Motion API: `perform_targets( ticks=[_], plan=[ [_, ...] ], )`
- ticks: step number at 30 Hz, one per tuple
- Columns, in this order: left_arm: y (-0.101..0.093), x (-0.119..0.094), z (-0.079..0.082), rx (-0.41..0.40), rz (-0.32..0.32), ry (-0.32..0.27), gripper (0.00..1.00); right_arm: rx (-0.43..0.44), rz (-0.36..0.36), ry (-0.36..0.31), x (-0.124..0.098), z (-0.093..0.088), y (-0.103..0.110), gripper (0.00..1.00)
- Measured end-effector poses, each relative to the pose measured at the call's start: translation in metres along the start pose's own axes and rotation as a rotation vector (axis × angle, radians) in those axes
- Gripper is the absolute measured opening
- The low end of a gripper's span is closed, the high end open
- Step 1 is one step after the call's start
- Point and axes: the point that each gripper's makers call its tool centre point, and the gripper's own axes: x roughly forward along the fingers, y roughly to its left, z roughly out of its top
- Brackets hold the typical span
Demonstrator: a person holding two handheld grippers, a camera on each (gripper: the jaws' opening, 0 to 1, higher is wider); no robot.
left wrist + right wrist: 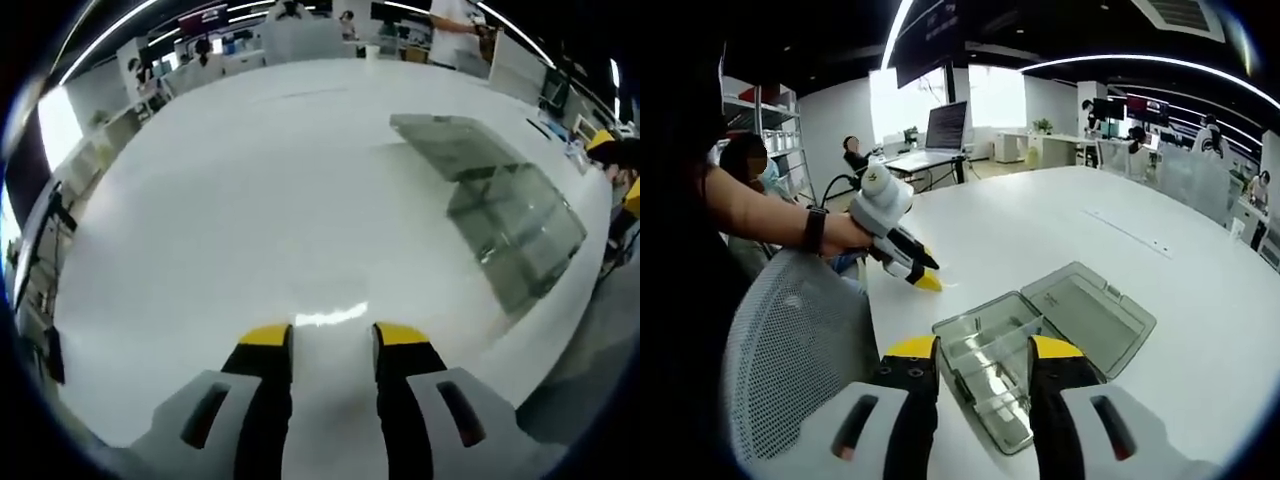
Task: Insert the divider into the dual guide fixture by aligning both edges with the guide slots and pushing it downward to the bottom, including one-sided entry, uneven engagement, binding, and posture correction.
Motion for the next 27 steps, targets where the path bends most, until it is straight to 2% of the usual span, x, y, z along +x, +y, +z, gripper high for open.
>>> perform_targets(
  ticks=[5,11,18,27],
  plan=[
    [0.001,-0.004,-0.001,0.056,-0.003,0.039,0.3,-0.002,0.001,0.001,0.0,0.0,0.0,0.31],
    [0.004,-0.009,0.009,0.049,-0.011,0.008,0.3,-0.005,0.004,0.007,0.002,0.0,0.001,0.3],
    [-0.006,-0.02,0.022,0.033,-0.033,-0.051,0.3,-0.007,0.01,-0.002,0.003,0.004,0.001,0.31],
    [-0.015,-0.033,0.028,0.031,-0.037,-0.094,0.3,-0.028,0.025,-0.005,0.006,0.011,0.005,0.31]
  ],
)
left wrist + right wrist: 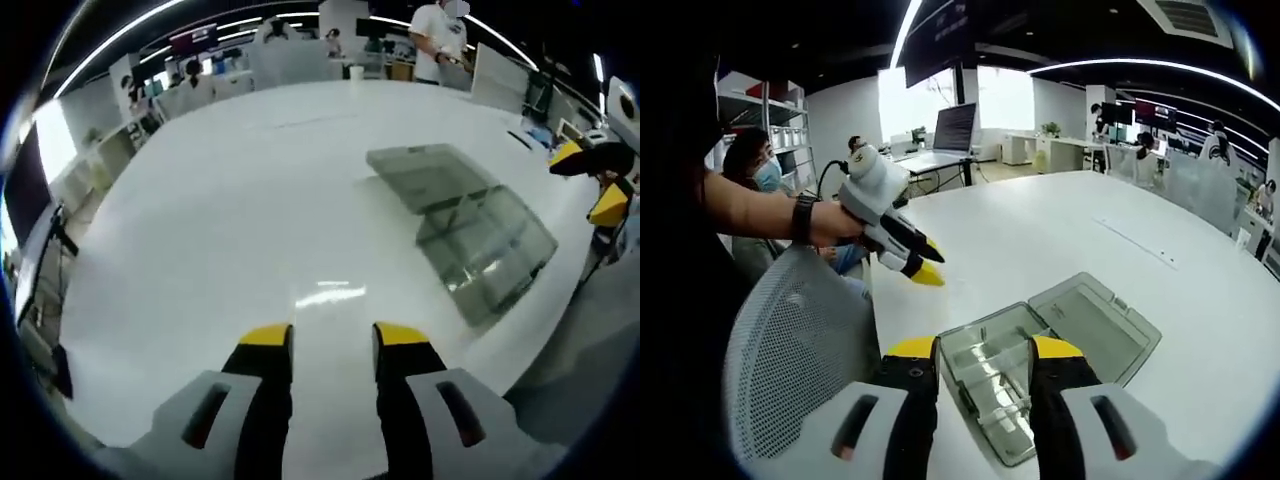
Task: Insert the divider into the dual guide fixture by aligning both edges with the guide slots and pushing it downward to the bottom, including one-sided entry, uneven engagement, binding, and posture correction.
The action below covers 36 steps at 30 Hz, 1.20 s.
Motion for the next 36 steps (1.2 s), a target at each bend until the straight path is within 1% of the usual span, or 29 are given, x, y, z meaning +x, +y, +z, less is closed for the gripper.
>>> perform_targets(
  ticks=[2,4,8,10,14,15,16,19,22,32,36],
  plan=[
    [0.0,-0.003,0.002,0.012,0.006,-0.011,0.3,0.008,0.007,-0.008,0.0,0.002,0.002,0.32],
    [-0.001,-0.006,0.005,-0.002,-0.001,-0.027,0.3,0.014,0.01,-0.017,0.0,0.004,0.003,0.33],
    [-0.009,-0.013,0.01,0.017,-0.008,-0.051,0.3,0.012,0.023,-0.017,0.0,0.005,0.007,0.33],
    [-0.014,-0.015,0.013,0.023,-0.023,-0.066,0.3,0.009,0.03,-0.016,0.0,0.006,0.008,0.33],
    [-0.022,-0.021,0.02,0.019,-0.029,-0.089,0.3,0.007,0.044,-0.02,0.003,0.009,0.009,0.33],
    [-0.024,-0.022,0.022,0.012,-0.033,-0.098,0.3,0.006,0.048,-0.019,0.004,0.01,0.009,0.33],
    [-0.029,-0.024,0.028,0.007,-0.053,-0.13,0.3,0.004,0.051,-0.018,0.005,0.011,0.01,0.32],
    [-0.035,-0.028,0.03,0.015,-0.064,-0.131,0.3,0.01,0.06,-0.027,0.005,0.014,0.011,0.32],
    [-0.042,-0.034,0.034,0.031,-0.074,-0.154,0.3,0.017,0.066,-0.038,0.005,0.017,0.012,0.31],
    [-0.055,-0.041,0.038,0.062,-0.092,-0.188,0.3,0.034,0.086,-0.035,0.011,0.018,0.016,0.29],
    [-0.057,-0.043,0.04,0.048,-0.094,-0.212,0.3,0.054,0.097,-0.041,0.012,0.02,0.018,0.27]
  ],
)
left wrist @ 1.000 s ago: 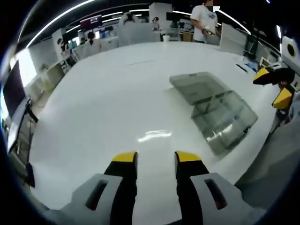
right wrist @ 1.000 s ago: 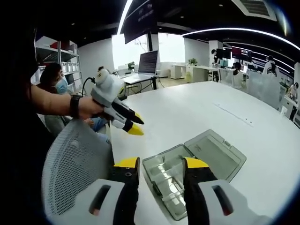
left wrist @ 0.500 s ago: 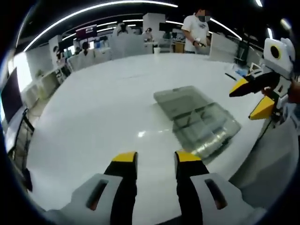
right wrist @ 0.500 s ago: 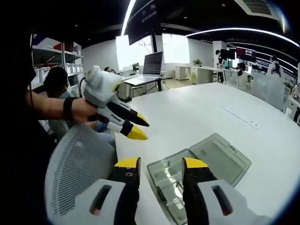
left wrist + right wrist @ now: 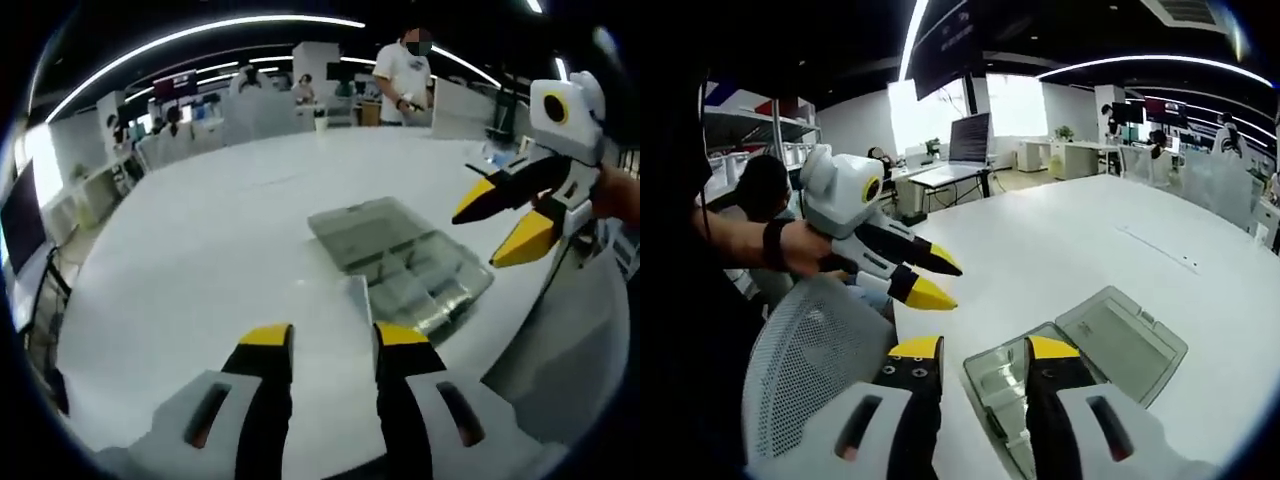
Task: Insert the divider into the dual guide fixture by aligning both edges with the guide slots and pushing it downward to the bottom, including one-sided entry, uneven engagement, binding, and posture correction.
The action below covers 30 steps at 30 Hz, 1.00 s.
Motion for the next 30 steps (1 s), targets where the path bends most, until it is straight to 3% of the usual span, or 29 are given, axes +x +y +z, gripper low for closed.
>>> perform_targets(
  ticks=[15,30],
  plan=[
    [-0.041,0.004,0.008,0.089,-0.085,-0.039,0.3,0.073,0.006,0.003,-0.001,-0.005,-0.001,0.21],
    [-0.059,-0.002,0.02,0.175,-0.107,-0.08,0.3,0.115,0.015,-0.028,-0.003,0.001,0.002,0.21]
  ],
)
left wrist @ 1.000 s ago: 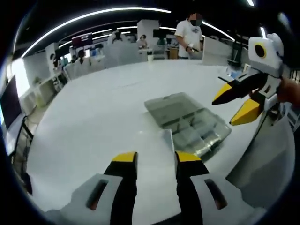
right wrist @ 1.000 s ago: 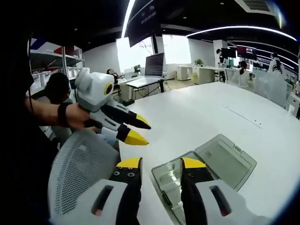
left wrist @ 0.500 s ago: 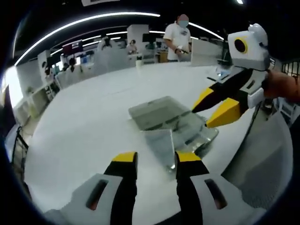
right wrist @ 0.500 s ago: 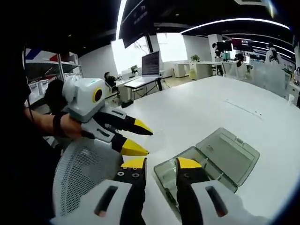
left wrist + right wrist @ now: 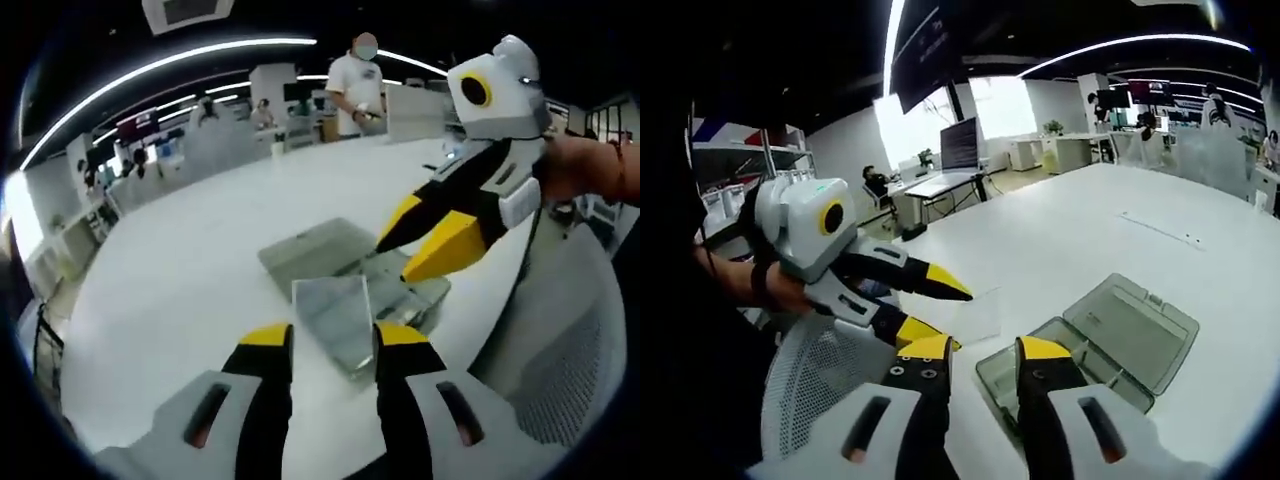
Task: Insert the divider into the dual guide fixture by aligning both edges with the guide slots and pushing it downward to the bottom, including one-sided entry, uneven engagement, binding, and posture correction.
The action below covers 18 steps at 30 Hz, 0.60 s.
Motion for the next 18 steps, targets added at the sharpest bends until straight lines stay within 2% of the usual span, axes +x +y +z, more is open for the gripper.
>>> perform_targets(
  ticks=[8,18],
  plan=[
    [-0.015,-0.001,0.004,0.031,-0.031,-0.016,0.3,0.006,-0.001,0.015,0.0,-0.004,-0.001,0.18],
    [-0.025,-0.001,0.012,0.083,-0.034,-0.045,0.3,0.045,0.005,0.002,0.002,-0.004,0.0,0.18]
  ],
)
